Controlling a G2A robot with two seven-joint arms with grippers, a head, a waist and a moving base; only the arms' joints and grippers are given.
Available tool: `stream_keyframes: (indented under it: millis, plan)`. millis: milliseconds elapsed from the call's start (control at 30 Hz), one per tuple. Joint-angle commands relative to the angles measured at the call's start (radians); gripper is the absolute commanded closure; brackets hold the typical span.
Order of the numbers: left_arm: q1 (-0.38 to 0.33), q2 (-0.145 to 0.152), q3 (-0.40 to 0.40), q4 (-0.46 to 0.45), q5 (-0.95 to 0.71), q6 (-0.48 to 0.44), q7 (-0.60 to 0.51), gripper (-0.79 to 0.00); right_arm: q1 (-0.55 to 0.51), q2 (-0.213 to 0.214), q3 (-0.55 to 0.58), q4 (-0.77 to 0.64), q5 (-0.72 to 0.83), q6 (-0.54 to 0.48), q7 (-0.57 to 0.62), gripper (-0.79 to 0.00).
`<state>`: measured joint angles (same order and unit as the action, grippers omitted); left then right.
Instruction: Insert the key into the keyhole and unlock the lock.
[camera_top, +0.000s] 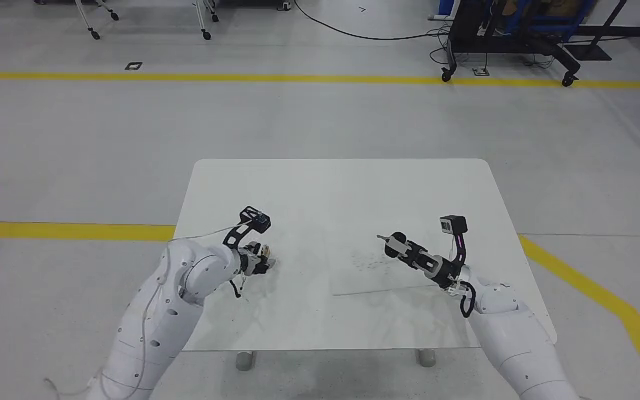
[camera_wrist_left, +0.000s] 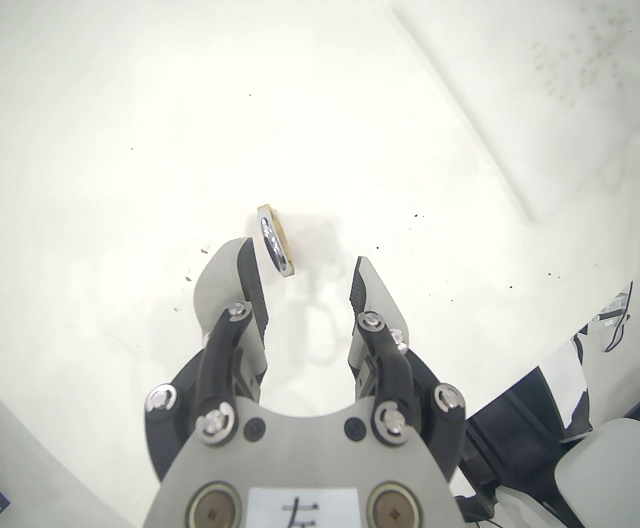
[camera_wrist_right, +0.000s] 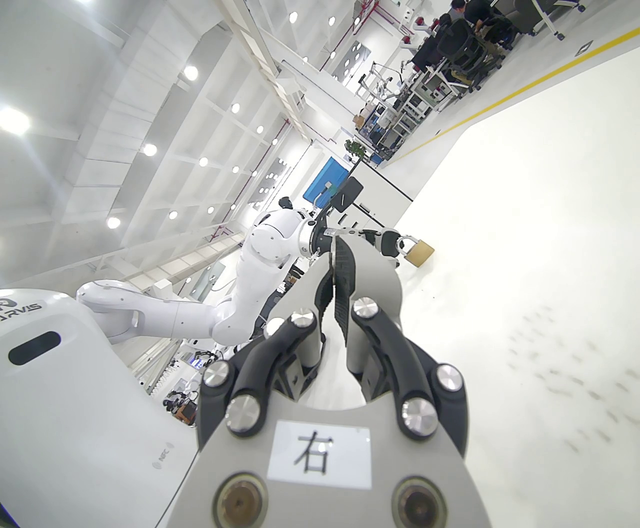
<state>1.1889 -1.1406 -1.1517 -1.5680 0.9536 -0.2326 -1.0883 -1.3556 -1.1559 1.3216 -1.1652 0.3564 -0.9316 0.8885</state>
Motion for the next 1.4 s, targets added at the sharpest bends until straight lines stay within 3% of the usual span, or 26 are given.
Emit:
stream_keyframes:
  millis: [0,267,300,367,800,933,1067,1200,1267,1367]
  plan:
    - [-0.011,-0.002,0.008,0.009,-0.003,0.003,0.004,-0.369,0.0,0.0,0.0,0.0,0.0,0.0,0.0,0.0]
    - [-0.058,-0.01,0.05,0.051,0.001,0.012,-0.001,-0.28,0.0,0.0,0.0,0.0,0.0,0.0,0.0,0.0]
    - [-0.064,-0.011,0.056,0.057,0.002,0.014,-0.002,-0.246,0.0,0.0,0.0,0.0,0.0,0.0,0.0,0.0]
    - [-0.076,-0.013,0.067,0.066,0.002,0.017,-0.004,0.0,0.0,0.0,0.0,0.0,0.0,0.0,0.0,0.0]
    - [-0.083,-0.011,0.072,0.083,0.016,0.031,-0.014,0.0,0.0,0.0,0.0,0.0,0.0,0.0,0.0,0.0]
    - [-0.065,-0.012,0.059,0.076,-0.03,0.026,0.07,0.0,0.0,0.0,0.0,0.0,0.0,0.0,0.0,0.0]
    - [-0.044,-0.019,0.024,0.078,-0.201,-0.004,0.23,0.0,0.0,0.0,0.0,0.0,0.0,0.0,0.0,0.0]
    - [-0.076,-0.036,0.037,0.131,-0.354,-0.061,0.347,0.0,0.0,0.0,0.0,0.0,0.0,0.0,0.0,0.0]
    - [-0.117,-0.042,0.106,0.128,-0.248,-0.082,0.295,0.0,0.0,0.0,0.0,0.0,0.0,0.0,0.0,0.0]
    - [-0.117,-0.042,0.106,0.128,-0.248,-0.082,0.295,0.0,0.0,0.0,0.0,0.0,0.0,0.0,0.0,0.0]
